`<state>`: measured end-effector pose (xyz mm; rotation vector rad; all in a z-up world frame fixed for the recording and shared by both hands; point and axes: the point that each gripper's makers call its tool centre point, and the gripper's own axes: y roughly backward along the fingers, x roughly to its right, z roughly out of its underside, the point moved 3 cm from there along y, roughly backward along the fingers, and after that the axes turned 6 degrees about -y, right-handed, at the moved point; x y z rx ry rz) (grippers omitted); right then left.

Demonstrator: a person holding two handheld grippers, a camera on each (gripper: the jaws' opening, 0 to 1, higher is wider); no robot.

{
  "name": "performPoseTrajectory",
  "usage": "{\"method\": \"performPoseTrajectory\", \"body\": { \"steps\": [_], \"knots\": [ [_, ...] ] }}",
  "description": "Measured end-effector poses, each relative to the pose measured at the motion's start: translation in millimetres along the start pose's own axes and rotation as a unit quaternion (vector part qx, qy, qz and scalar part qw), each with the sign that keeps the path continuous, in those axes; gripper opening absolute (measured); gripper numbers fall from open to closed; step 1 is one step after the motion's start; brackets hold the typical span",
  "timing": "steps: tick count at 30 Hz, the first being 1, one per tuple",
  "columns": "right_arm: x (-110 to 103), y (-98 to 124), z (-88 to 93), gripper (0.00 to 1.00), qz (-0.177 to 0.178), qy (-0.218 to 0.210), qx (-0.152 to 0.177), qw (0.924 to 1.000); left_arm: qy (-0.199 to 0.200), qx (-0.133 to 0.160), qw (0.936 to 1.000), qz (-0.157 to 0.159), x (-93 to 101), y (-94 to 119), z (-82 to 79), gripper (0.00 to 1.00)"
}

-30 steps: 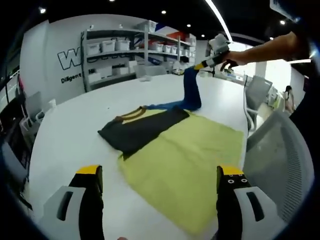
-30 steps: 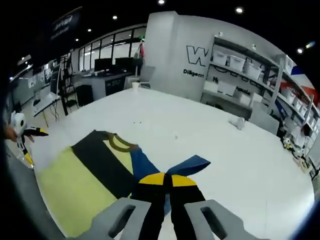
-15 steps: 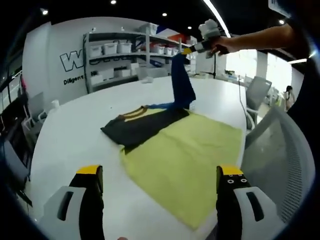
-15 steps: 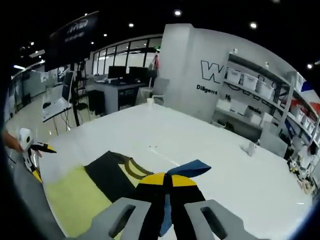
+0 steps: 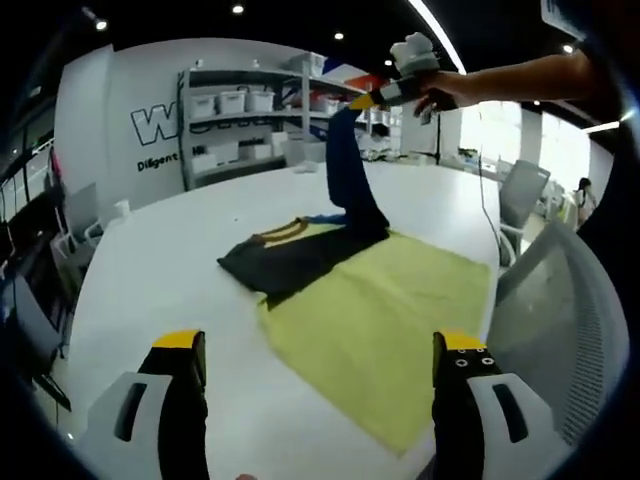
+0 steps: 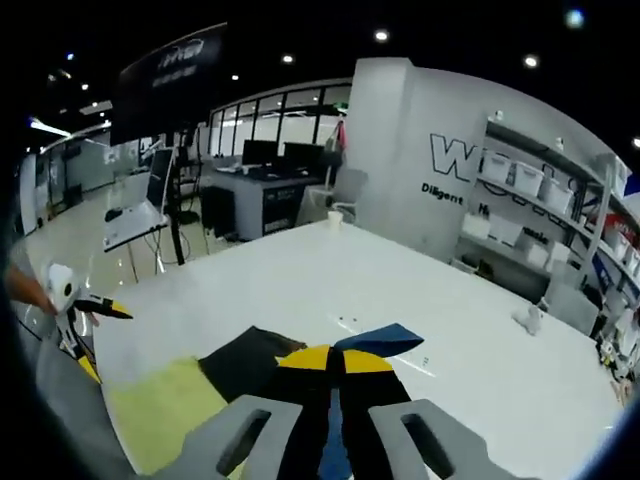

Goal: Fold the garment on the visible template until the final outline fits inside the template.

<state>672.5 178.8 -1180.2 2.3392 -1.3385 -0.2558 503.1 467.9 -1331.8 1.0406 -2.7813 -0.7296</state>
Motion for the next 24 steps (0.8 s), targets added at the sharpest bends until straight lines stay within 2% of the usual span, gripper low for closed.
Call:
{"method": "performPoseTrajectory", "body": {
  "steps": [6,9,14,24],
  "knots": [
    [-26.7,-21.2,5.5,0.00,-0.022,0.004,-0.011,0.9997,0.003,0.002,1.0000,-0.003,-2.8,0.6,1.2,0.91],
    [-37.1,-32.4,14.8,0.00,-0.024,-0.008,-0.017,0.9995,0.005,0.006,1.0000,-0.005,-3.9,0.5,1.2,0.91],
    [-47.1,-45.6,30.3,0.00,-0.027,-0.015,-0.031,0.9990,0.008,0.004,0.9999,-0.008,-5.5,1.7,4.2,0.91],
    [-56.5,-70.1,48.3,0.00,-0.040,-0.040,-0.054,0.9970,0.006,-0.010,0.9999,-0.010,-5.5,8.8,9.3,0.91]
  ]
}}
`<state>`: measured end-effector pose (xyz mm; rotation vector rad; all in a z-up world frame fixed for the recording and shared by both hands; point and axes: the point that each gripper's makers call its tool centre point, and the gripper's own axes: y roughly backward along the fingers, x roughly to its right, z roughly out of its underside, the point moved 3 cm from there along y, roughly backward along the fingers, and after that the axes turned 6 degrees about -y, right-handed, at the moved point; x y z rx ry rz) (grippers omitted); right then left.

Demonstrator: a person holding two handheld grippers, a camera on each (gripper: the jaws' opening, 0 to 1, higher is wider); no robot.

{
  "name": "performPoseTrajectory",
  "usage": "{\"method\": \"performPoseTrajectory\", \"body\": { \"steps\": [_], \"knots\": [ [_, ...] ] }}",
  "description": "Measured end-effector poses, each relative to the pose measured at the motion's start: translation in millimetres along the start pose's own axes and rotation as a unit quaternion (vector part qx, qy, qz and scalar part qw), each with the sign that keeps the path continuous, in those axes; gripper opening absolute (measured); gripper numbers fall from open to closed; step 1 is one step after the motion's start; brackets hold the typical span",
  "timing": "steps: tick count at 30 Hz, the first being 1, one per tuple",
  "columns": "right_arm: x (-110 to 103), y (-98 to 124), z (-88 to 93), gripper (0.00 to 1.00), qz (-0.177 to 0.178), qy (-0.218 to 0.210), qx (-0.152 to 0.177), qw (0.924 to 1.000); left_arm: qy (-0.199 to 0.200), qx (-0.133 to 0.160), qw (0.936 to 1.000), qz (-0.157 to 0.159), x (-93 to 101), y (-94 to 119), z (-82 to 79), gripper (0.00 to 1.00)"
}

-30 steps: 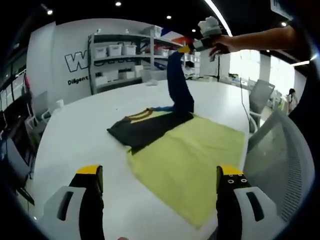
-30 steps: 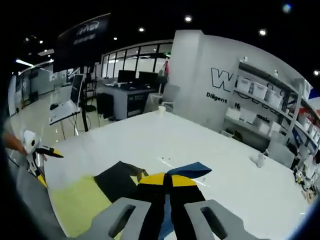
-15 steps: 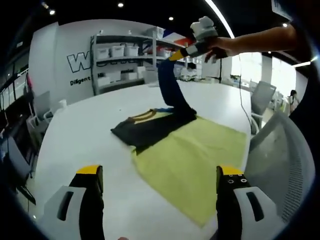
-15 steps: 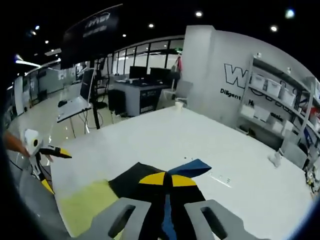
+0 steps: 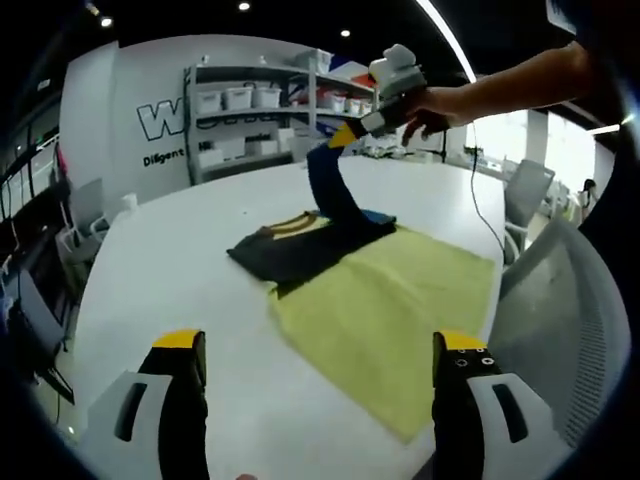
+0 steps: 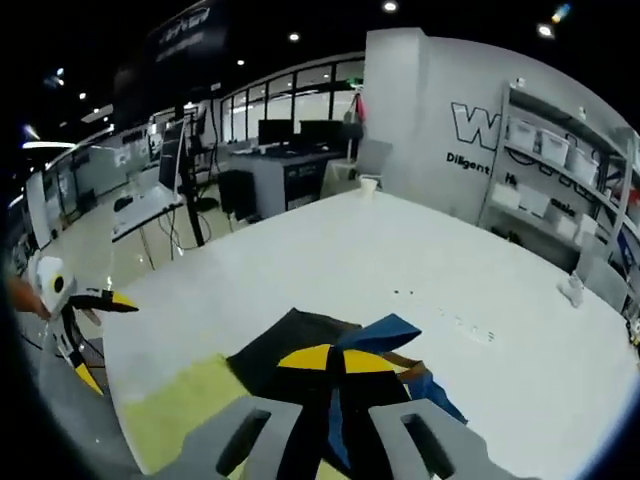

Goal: Fold the garment on the visible template until the final outline fits inside the template.

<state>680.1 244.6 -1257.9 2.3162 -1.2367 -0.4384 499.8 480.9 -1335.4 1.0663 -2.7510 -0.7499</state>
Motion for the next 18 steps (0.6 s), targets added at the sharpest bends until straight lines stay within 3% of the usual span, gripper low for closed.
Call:
{"method": "performPoseTrajectory", "body": {
  "steps": [8,18],
  "knots": [
    [-9.7,-20.6,16.6,0.00,-0.012,-0.019,-0.018,0.9996,0.003,-0.009,1.0000,0.002,1.5,2.5,2.2,0.92],
    [-27.7,-41.5,23.4,0.00,-0.033,-0.027,-0.032,0.9986,-0.001,-0.014,0.9999,0.008,3.6,2.0,2.2,0.95]
  ]
}}
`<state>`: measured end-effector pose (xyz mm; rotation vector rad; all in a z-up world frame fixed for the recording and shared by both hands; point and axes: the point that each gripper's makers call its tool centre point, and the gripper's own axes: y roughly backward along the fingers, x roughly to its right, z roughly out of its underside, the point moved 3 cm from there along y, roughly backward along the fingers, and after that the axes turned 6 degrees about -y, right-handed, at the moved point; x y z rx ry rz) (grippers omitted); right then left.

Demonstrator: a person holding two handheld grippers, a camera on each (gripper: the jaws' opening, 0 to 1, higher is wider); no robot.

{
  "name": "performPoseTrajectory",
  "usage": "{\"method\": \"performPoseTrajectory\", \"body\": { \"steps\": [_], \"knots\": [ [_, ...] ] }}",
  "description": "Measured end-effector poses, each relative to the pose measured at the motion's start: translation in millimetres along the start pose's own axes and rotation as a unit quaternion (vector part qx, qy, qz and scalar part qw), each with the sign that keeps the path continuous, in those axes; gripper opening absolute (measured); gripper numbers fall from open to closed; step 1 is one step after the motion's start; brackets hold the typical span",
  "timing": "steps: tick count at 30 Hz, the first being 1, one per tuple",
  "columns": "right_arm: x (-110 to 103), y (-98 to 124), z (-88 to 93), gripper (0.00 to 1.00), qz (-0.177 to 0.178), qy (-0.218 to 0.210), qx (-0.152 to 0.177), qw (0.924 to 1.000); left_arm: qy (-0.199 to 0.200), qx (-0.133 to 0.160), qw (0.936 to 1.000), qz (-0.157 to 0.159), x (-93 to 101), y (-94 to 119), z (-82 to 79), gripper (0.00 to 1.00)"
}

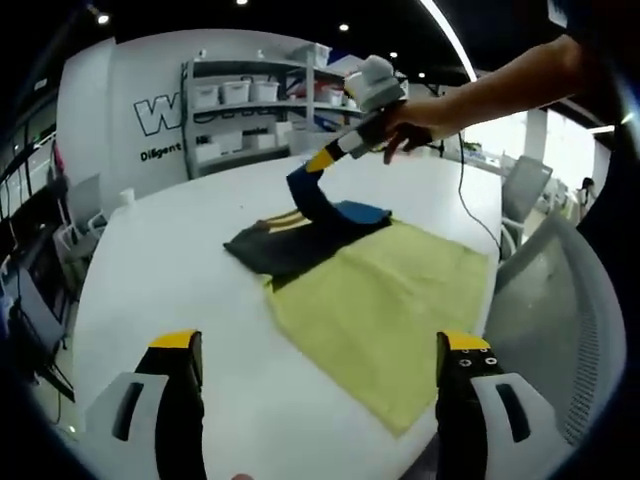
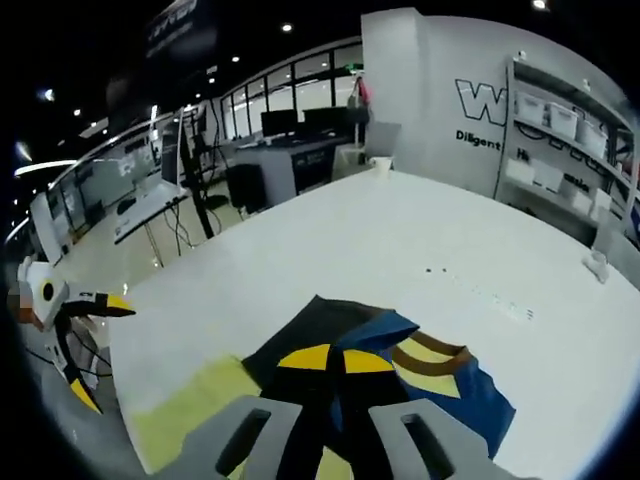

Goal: Fold the garment on the visible template until the final outline fits inside the template.

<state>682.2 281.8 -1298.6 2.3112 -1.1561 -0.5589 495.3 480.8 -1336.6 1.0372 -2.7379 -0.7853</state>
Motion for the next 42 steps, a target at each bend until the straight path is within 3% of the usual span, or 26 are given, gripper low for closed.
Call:
{"method": "performPoseTrajectory", "body": {
  "steps": [21,42],
  "knots": [
    [-8.8,-32.3,34.7,0.00,-0.019,-0.017,-0.051,0.9984,0.020,-0.002,0.9998,-0.004,3.3,-1.5,1.8,0.94],
    [-23.5,-50.2,50.8,0.00,-0.045,-0.012,-0.071,0.9964,0.022,-0.022,0.9993,-0.018,9.3,6.4,7.4,0.94]
  ]
}}
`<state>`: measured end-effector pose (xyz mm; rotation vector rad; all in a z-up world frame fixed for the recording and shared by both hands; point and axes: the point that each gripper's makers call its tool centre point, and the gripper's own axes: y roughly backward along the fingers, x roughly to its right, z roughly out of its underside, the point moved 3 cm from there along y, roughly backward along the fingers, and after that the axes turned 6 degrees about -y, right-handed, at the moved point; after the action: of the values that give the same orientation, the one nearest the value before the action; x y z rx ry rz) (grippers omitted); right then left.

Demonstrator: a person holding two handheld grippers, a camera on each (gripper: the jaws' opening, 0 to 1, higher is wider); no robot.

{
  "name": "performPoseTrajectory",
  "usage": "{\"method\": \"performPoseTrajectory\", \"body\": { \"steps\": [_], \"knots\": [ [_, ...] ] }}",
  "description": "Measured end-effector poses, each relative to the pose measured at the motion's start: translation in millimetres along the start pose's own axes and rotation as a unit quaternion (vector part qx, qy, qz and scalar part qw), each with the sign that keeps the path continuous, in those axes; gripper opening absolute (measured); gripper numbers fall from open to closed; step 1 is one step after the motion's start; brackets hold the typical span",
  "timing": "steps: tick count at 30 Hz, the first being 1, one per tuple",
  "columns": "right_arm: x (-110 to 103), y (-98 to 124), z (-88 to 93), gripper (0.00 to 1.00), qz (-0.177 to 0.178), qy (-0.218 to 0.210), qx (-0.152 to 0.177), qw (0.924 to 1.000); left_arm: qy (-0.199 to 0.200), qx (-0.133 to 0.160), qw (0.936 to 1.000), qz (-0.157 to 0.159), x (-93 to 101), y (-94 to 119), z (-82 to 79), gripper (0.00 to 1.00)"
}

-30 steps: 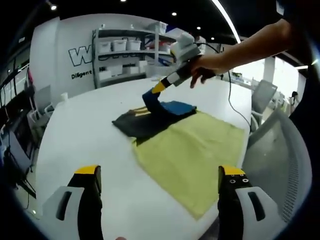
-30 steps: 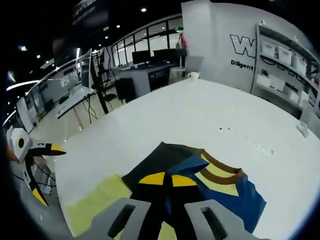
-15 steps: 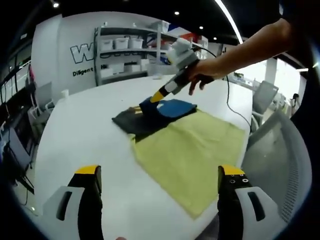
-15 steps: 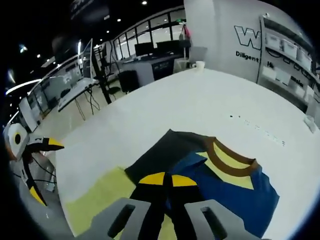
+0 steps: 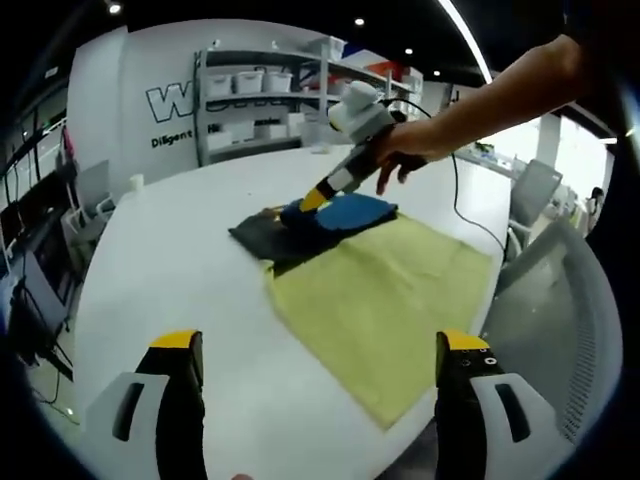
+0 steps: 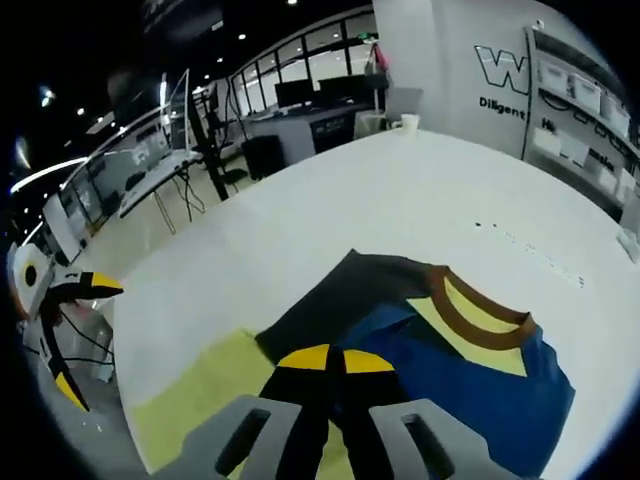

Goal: Fold the garment on the visible template until the final outline fits inside the template.

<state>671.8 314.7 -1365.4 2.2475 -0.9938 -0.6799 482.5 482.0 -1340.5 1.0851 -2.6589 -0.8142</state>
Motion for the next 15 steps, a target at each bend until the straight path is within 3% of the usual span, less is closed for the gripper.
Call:
{"method": "performPoseTrajectory", "body": {
  "steps": [15],
  "knots": [
    [-1.0,5.2,3.1,0.00,-0.021,0.003,0.016,0.9996,-0.005,-0.009,0.9999,-0.006,8.4,1.6,-2.3,0.94]
  ]
}}
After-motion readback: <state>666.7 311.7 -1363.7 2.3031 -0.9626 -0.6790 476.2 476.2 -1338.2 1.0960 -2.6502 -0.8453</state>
